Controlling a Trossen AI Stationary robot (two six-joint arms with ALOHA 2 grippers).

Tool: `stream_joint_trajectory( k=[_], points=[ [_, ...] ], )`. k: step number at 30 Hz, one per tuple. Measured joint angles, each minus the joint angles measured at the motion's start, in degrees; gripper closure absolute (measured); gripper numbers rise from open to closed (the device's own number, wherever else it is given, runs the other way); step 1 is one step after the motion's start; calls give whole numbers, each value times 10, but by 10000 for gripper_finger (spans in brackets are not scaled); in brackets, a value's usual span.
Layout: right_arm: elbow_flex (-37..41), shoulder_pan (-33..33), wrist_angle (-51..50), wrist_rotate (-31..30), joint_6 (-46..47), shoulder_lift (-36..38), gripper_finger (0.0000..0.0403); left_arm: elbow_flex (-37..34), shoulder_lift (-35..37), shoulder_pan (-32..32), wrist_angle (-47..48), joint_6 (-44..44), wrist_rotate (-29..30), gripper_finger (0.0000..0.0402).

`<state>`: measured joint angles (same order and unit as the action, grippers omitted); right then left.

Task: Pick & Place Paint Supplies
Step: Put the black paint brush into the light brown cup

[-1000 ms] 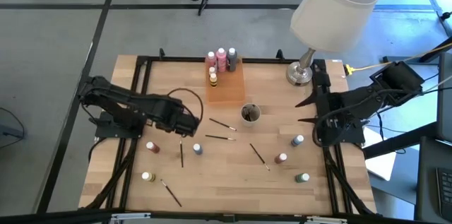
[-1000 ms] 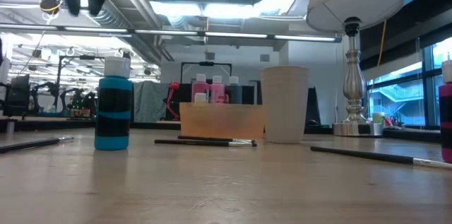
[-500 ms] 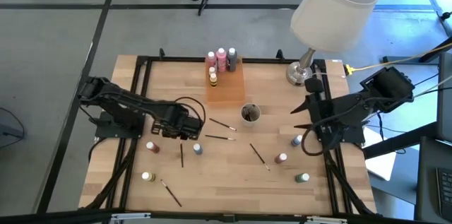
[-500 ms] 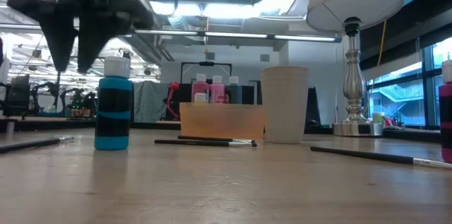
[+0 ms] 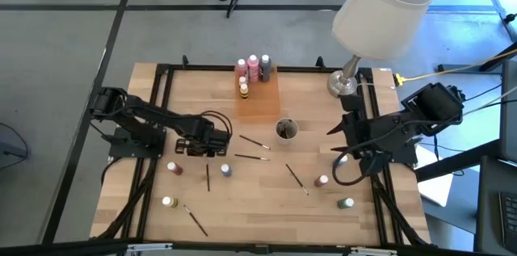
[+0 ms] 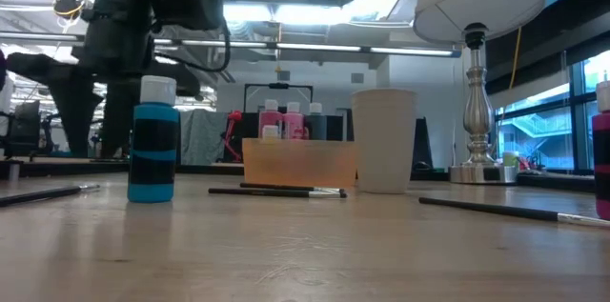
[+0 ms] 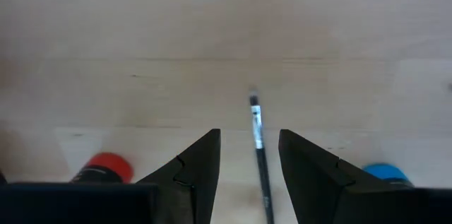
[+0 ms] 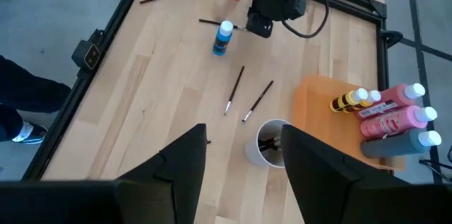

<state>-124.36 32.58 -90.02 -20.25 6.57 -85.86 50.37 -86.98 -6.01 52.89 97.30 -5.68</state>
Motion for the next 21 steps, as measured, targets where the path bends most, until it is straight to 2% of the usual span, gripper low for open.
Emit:
stream_joint_trajectory(
  k=[7, 13, 21],
  points=[
    [0, 0, 0, 0, 0, 0, 216, -7, 0, 0, -47, 5, 8, 261],
    [0, 0, 0, 0, 0, 0, 216, -7, 0, -6, -40, 5, 10, 261],
    [0, 0, 0, 15, 0, 0, 216, -42, 0, -7, -70, 24, 11, 261]
  ],
)
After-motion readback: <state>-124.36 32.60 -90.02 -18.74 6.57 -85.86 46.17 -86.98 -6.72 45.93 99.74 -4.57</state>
